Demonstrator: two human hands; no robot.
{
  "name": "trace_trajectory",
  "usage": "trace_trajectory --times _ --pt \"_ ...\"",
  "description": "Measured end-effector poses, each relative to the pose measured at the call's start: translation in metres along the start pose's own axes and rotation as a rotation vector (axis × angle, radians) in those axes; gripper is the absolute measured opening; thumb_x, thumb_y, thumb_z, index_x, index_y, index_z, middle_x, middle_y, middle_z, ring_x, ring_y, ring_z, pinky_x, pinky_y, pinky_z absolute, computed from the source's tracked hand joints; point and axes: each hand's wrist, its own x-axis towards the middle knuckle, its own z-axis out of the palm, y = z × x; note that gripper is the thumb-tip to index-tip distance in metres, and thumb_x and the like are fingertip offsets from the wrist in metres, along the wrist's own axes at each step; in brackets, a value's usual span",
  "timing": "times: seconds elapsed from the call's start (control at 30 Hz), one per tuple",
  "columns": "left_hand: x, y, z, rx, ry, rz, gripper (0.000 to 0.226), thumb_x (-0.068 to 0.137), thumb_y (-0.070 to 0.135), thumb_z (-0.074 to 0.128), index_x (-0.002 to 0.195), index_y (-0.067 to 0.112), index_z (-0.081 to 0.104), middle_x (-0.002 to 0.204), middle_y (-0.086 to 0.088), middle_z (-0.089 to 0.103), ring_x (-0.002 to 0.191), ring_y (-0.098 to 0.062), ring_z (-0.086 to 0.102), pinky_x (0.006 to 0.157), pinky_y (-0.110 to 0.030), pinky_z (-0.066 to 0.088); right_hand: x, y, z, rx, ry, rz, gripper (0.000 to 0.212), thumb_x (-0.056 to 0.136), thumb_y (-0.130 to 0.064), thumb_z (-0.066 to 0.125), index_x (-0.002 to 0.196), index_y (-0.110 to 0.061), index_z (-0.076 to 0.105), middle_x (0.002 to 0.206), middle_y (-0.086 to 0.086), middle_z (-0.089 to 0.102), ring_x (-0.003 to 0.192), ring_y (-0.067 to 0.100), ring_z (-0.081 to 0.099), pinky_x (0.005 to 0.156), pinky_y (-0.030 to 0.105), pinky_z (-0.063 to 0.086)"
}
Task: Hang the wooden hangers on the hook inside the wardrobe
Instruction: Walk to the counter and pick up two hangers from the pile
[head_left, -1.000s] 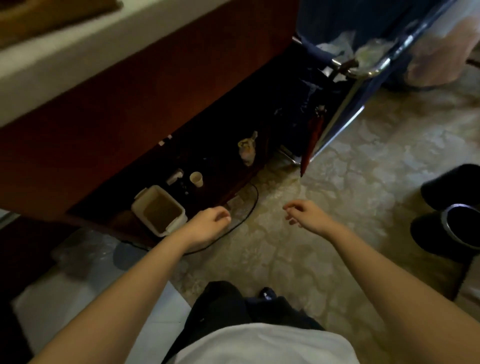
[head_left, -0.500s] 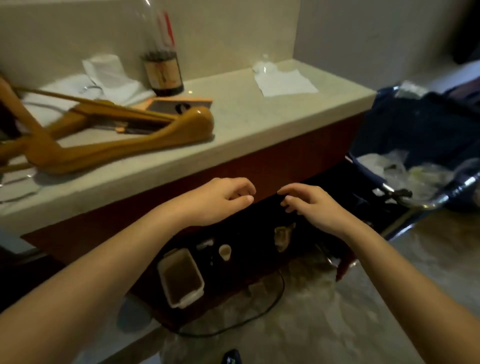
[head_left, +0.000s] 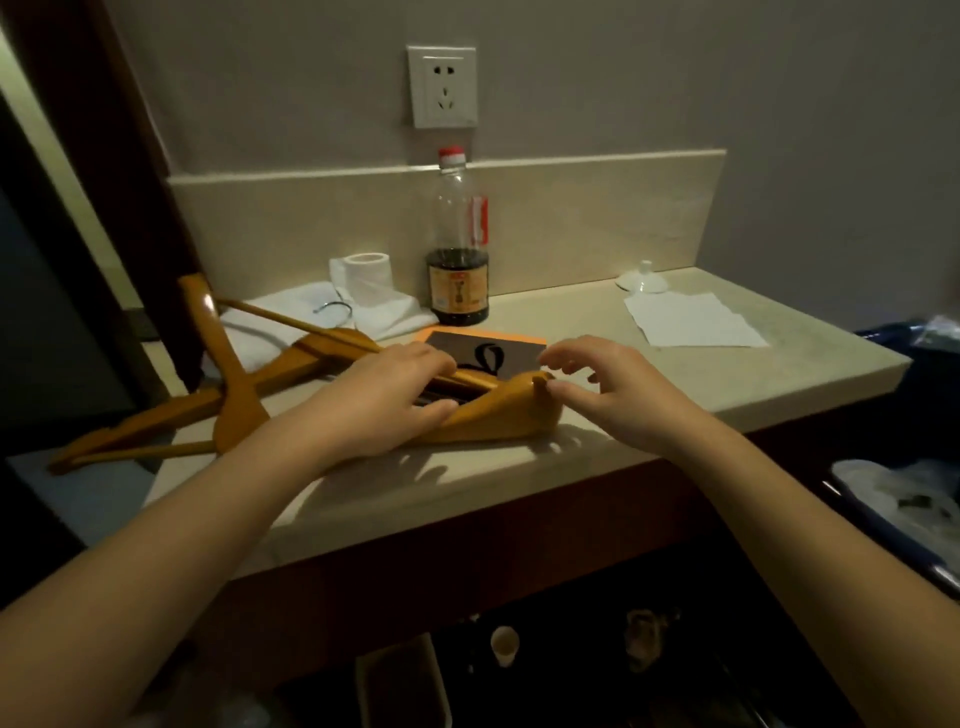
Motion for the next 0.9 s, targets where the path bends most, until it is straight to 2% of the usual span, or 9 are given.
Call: trace_trajectory --times 0.13,0.27,0.33,0.43,0.63,0.7,0.83,0.9 --pt "-0.01 -0.028 0.01 0.107 -0.107 -0.158 0.059 0.09 0.049 0.047 0.142 0.026 0.032 0.148 0.004 0.035 0.134 -0.016 0.034 0.11 -0.035 0.03 0.021 -0.021 0.027 -0.25 -0.065 -0.2 0.036 0.088 -0.034 0.055 0.124 -0.026 0.054 0.124 -0.004 0.054 0.114 0.016 0.047 0.094 0.034 0.044" --pt "-0.027 -0.047 0.011 0.12 -0.032 -0.29 0.062 0.09 0.053 0.044 0.144 0.029 0.026 0.151 0.005 0.03 0.139 -0.017 0.028 0.114 -0.039 0.02 0.035 -0.048 0.058 -0.373 -0.113 -0.372 0.041 0.086 -0.036 0.055 0.127 -0.029 0.051 0.123 -0.003 0.056 0.111 0.021 0.051 0.087 0.036 0.042" --pt "-0.04 -0.055 0.012 0.095 -0.022 -0.339 0.06 0.091 0.052 0.042 0.144 0.029 0.026 0.152 0.005 0.029 0.14 -0.017 0.026 0.115 -0.04 0.018 0.041 -0.058 0.07 -0.35 -0.137 -0.407 0.041 0.085 -0.036 0.057 0.126 -0.029 0.052 0.124 -0.004 0.056 0.113 0.02 0.052 0.089 0.036 0.047" --pt "-0.058 -0.065 0.012 0.032 -0.034 -0.393 0.057 0.092 0.051 0.039 0.143 0.03 0.026 0.153 0.005 0.027 0.141 -0.017 0.024 0.115 -0.04 0.017 0.046 -0.063 0.089 -0.365 -0.165 -0.442 0.034 0.086 -0.037 0.058 0.118 -0.028 0.055 0.117 -0.004 0.057 0.106 0.019 0.054 0.083 0.036 0.051" --pt "-0.089 -0.083 0.012 -0.11 0.041 -0.446 0.046 0.097 0.043 0.034 0.141 0.031 0.031 0.154 0.008 0.024 0.142 -0.015 0.019 0.116 -0.037 0.014 0.049 -0.061 0.106 -0.422 -0.03 -0.473 0.027 0.087 -0.041 0.055 0.111 -0.028 0.057 0.113 -0.006 0.059 0.103 0.018 0.055 0.075 0.03 0.05" --pt "-0.096 -0.092 0.011 -0.197 0.101 -0.445 0.042 0.099 0.039 0.03 0.139 0.031 0.037 0.151 0.007 0.029 0.141 -0.013 0.023 0.116 -0.038 0.018 0.047 -0.06 0.107 -0.434 -0.007 -0.473 0.026 0.089 -0.04 0.053 0.112 -0.028 0.056 0.113 -0.007 0.059 0.102 0.016 0.056 0.075 0.03 0.051" --pt "-0.104 -0.102 0.002 -0.453 0.222 -0.46 0.037 0.1 0.03 0.032 0.133 0.023 0.047 0.138 0.003 0.048 0.127 -0.011 0.043 0.109 -0.037 0.037 0.044 -0.056 0.101 -0.446 0.032 -0.438 0.028 0.09 -0.041 0.05 0.115 -0.028 0.053 0.113 -0.008 0.06 0.098 0.012 0.06 0.073 0.028 0.054" --pt "-0.106 -0.101 -0.003 -0.517 0.24 -0.446 0.038 0.099 0.034 0.033 0.131 0.024 0.05 0.133 0.004 0.053 0.123 -0.011 0.048 0.107 -0.041 0.04 0.043 -0.051 0.095 -0.463 0.056 -0.413 0.028 0.09 -0.041 0.05 0.115 -0.027 0.054 0.112 -0.007 0.061 0.095 0.012 0.062 0.068 0.025 0.053"
